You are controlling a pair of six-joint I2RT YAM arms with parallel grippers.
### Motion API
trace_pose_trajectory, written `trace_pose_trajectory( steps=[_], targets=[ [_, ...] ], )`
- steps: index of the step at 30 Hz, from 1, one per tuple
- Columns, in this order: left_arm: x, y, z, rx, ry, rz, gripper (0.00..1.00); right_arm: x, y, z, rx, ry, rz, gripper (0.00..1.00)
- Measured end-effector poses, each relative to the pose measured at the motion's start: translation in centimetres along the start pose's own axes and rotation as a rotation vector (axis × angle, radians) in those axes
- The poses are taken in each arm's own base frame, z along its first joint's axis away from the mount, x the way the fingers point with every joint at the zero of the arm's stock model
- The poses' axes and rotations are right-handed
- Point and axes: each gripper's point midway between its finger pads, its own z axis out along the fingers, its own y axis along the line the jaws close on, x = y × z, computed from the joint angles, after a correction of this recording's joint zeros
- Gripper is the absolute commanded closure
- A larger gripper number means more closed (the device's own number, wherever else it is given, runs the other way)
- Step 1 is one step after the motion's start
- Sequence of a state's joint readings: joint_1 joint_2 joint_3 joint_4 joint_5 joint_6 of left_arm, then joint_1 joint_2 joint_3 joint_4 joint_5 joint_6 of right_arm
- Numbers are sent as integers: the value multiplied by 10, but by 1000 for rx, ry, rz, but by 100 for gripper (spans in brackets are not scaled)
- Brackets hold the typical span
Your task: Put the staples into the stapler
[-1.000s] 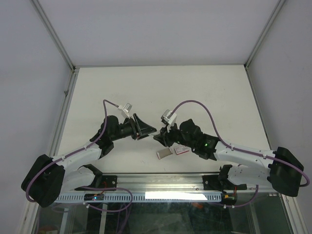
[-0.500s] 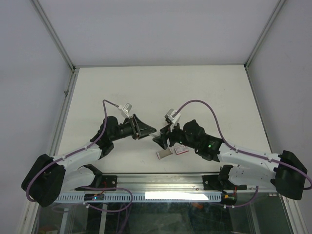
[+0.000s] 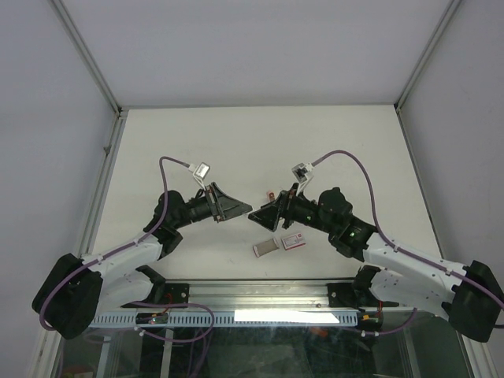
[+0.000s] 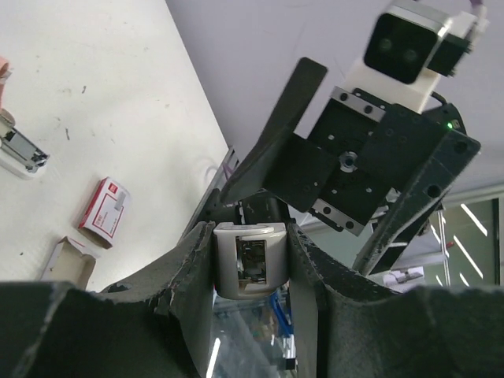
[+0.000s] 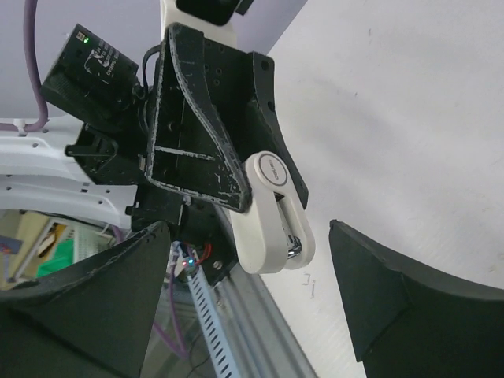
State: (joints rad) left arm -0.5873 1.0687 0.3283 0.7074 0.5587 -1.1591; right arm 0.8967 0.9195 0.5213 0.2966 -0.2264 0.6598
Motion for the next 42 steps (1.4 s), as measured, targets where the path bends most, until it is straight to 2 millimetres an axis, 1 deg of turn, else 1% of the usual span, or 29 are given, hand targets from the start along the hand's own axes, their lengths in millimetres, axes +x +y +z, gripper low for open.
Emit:
trace_pose_trajectory(
  steps=[4, 11, 15, 17, 18, 19, 20, 22, 23, 24, 28, 29, 31, 33, 34, 37, 38, 39, 41, 42],
  targets=[
    [2, -9, -2, 37, 14, 33, 93, 10, 5, 0, -33, 53, 57, 17],
    [8, -21, -7, 83, 48, 77, 93, 23, 11, 0, -77, 126, 97, 29],
    [11, -26, -9, 101, 63, 95, 93, 29, 12, 3, -88, 153, 114, 33],
    [12, -27, -10, 108, 69, 102, 94, 32, 12, 5, -98, 168, 125, 38],
    [13, -28, -10, 112, 71, 105, 94, 34, 13, 6, -108, 176, 130, 41],
    [13, -29, -10, 114, 71, 107, 94, 35, 14, 7, -117, 183, 135, 47],
    [13, -29, -10, 115, 71, 108, 94, 36, 16, 8, -127, 190, 140, 55],
    [14, -29, -10, 116, 74, 113, 94, 36, 21, 10, -154, 201, 149, 78],
    [15, -30, -10, 121, 79, 111, 94, 36, 22, 9, -161, 207, 149, 91],
    [15, -33, -11, 130, 80, 118, 95, 36, 23, 9, -168, 208, 153, 100],
    [14, -37, -11, 145, 80, 129, 95, 33, 27, 8, -188, 207, 161, 100],
    [14, -37, -11, 145, 80, 129, 94, 33, 27, 8, -191, 207, 161, 100],
    [14, -37, -11, 145, 80, 129, 89, 33, 28, 8, -191, 209, 165, 100],
    [14, -37, -11, 145, 79, 131, 91, 32, 28, 8, -191, 207, 166, 100],
    [14, -38, -11, 145, 79, 132, 93, 32, 27, 8, -191, 206, 167, 93],
    [13, -37, -11, 141, 77, 131, 95, 32, 27, 8, -192, 208, 173, 52],
    [13, -37, -11, 140, 77, 130, 95, 32, 27, 7, -193, 212, 177, 43],
    [13, -37, -10, 138, 77, 130, 95, 32, 27, 8, -196, 215, 181, 35],
    [15, -36, -10, 138, 81, 137, 95, 32, 28, 8, -205, 222, 194, 29],
    [16, -36, -10, 138, 85, 140, 95, 32, 29, 8, -212, 224, 196, 27]
  ],
)
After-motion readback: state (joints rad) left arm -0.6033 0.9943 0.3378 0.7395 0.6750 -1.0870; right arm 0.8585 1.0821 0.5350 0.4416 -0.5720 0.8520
